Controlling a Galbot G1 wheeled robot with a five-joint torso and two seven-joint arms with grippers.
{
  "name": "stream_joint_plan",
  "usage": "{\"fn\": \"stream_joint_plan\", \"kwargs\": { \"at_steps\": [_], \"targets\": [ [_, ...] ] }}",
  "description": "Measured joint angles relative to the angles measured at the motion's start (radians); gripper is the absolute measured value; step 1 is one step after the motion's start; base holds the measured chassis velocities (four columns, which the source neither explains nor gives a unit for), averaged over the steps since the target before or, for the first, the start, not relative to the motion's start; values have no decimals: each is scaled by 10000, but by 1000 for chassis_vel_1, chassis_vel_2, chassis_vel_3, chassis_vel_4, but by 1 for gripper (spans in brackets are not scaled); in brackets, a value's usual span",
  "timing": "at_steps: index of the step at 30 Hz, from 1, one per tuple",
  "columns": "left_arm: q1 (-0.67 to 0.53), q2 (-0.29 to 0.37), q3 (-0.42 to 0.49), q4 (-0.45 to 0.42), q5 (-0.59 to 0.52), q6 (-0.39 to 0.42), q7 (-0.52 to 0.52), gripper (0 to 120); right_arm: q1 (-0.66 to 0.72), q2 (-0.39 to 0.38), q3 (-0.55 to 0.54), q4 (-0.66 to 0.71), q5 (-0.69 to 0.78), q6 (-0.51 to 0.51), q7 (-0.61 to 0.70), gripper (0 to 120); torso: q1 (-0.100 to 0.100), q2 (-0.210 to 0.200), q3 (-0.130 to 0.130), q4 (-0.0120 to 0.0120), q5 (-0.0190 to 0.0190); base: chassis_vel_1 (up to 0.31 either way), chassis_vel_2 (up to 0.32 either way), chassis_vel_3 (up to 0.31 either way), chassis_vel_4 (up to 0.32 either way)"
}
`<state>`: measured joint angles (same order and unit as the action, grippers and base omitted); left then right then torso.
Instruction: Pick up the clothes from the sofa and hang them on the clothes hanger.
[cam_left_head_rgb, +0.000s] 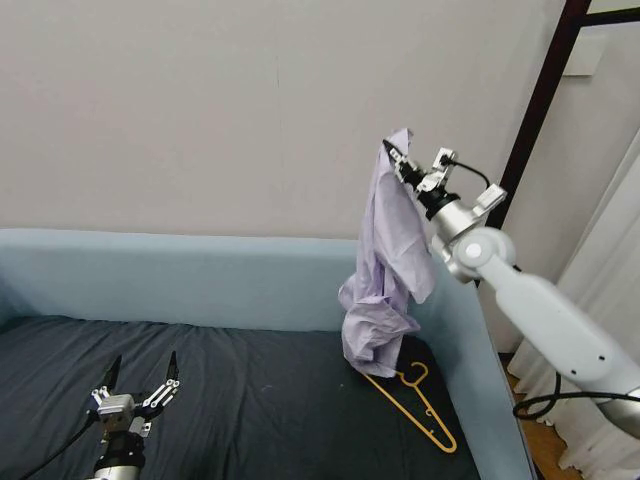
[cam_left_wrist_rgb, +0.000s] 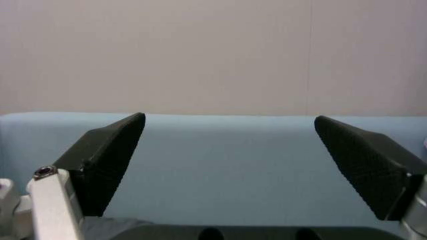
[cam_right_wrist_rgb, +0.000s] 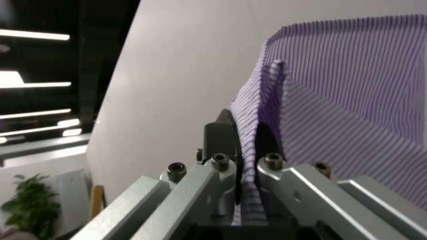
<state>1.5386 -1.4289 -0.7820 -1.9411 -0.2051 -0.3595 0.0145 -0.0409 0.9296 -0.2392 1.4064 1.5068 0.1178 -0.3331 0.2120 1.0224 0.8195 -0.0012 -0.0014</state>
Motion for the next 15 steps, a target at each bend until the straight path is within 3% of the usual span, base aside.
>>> {"fn": "stream_joint_plan", "kwargs": {
  "at_steps": [5, 9, 15],
  "targets": [
    [49, -11, -3, -2, 0, -49, -5, 100, -1392, -13, -427, 1066, -564, 112, -507, 0, 1, -1, 1, 2, 4, 0, 0, 0, 0],
    [96, 29, -81, 7, 8, -78, -7, 100, -3888, -201, -809, 2440, -1758, 117, -879, 0, 0, 0, 0, -2, 6, 0, 0, 0, 0],
    [221, -105, -60, 40, 61, -288, -6, 100, -6340, -105, -1014, 2330, -3681, 189, -1655, 0, -2, 1, -1, 1, 2, 0, 0, 0, 0]
  ]
}}
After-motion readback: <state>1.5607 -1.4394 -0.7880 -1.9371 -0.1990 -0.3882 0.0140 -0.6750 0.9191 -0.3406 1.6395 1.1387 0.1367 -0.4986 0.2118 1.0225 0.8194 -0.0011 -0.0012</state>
